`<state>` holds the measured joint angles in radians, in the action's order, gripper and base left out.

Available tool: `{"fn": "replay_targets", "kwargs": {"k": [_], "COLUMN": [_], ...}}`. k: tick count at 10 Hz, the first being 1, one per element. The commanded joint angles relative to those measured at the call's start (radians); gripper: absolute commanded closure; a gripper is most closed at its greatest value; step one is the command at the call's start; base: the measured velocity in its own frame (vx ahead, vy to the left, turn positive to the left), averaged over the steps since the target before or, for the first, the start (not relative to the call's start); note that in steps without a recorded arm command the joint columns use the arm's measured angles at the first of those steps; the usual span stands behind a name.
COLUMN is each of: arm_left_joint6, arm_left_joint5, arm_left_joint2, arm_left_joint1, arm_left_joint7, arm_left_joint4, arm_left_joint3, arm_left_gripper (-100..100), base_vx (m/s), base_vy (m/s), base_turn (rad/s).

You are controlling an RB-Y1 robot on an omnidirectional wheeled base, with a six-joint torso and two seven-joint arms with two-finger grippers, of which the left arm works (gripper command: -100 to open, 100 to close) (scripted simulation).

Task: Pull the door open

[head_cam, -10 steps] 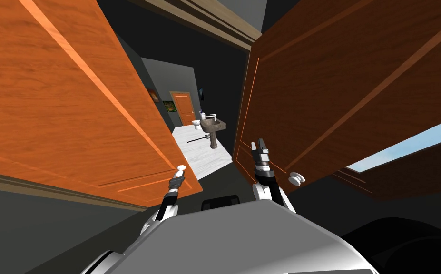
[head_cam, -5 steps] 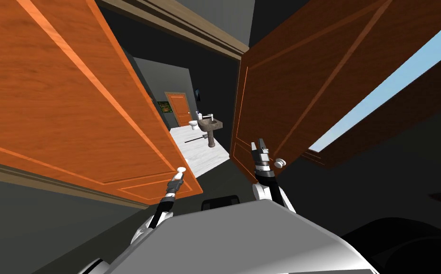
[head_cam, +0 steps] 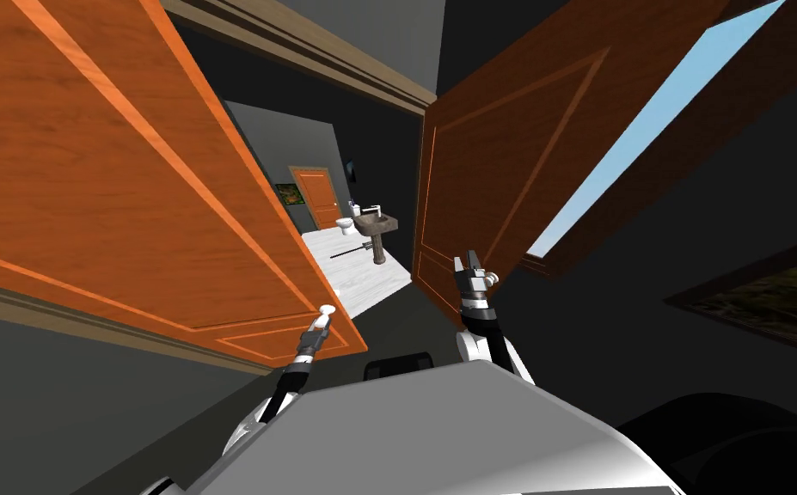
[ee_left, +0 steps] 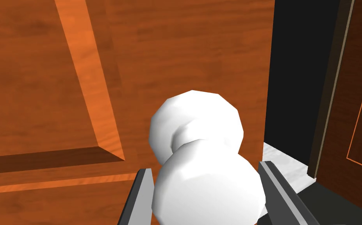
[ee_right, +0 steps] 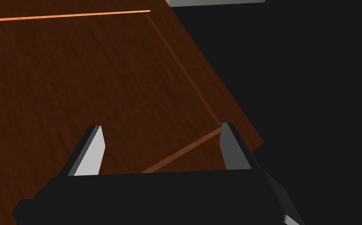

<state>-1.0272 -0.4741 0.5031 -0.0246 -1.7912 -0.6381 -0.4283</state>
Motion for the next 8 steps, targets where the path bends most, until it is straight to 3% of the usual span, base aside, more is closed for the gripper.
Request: {"fn": "replay_targets", "kwargs": {"k": [1, 4, 6, 7, 8], "arm_left_joint6": [-0.024, -0.075, -0.09, -0.077, -0.1], "arm_left_joint5": [0.008, 0.022, 0.026, 0.026, 0.029], "arm_left_joint2": [0.012, 0.041, 0.05, 0.046, 0.051], "arm_left_joint1": [-0.014, -0.034, -0.04, -0.044, -0.05], "arm_left_joint7": [-0.018, -0.056, -0.067, -0.059, -0.07], "arm_left_joint4": [0.003, 0.013, 0.016, 0.006, 0.021], "arm_left_joint3": [-0.015, -0.042, -0.049, -0.049, -0.059], "arm_left_gripper": [100, 100, 100, 100, 100], "base_vx": [-0.225, -0.245, -0.191, -0.066, -0.132], "base_vy": [0.091, 0.058, 0.101, 0.023, 0.056], "base_turn": [-0.141, -0.155, -0.089, -0.009, -0.164]}}
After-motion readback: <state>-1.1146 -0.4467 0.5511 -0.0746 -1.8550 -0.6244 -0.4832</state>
